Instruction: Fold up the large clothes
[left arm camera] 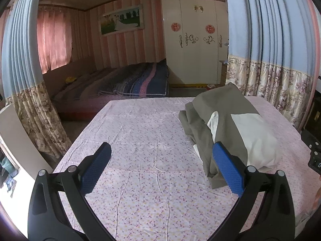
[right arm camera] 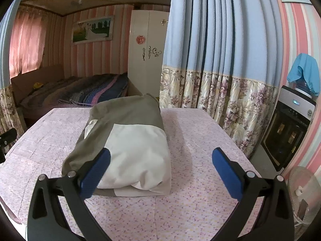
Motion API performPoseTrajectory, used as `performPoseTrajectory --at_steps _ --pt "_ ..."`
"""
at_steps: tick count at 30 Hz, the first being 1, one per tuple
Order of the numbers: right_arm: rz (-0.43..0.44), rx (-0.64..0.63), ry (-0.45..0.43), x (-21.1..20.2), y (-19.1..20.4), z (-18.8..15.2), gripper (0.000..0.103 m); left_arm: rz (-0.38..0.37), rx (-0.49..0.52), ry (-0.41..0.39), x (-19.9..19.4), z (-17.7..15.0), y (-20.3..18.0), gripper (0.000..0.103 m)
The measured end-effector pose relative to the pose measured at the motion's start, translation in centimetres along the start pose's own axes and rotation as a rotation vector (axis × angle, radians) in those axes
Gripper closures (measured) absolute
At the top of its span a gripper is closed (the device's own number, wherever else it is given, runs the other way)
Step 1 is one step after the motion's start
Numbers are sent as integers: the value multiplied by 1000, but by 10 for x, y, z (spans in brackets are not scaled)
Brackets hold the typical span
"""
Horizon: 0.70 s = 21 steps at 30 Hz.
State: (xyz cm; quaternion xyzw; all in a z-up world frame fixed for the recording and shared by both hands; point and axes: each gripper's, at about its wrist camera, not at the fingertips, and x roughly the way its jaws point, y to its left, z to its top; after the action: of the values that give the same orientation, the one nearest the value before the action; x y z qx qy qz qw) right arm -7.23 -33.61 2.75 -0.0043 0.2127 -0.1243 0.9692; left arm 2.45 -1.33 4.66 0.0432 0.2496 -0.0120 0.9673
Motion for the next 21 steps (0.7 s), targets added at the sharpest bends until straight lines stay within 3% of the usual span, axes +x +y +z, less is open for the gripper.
performPoseTrajectory --at_steps 21 --pt "-1 -15 2 6 -4 0 2 -21 18 23 3 0 -4 3"
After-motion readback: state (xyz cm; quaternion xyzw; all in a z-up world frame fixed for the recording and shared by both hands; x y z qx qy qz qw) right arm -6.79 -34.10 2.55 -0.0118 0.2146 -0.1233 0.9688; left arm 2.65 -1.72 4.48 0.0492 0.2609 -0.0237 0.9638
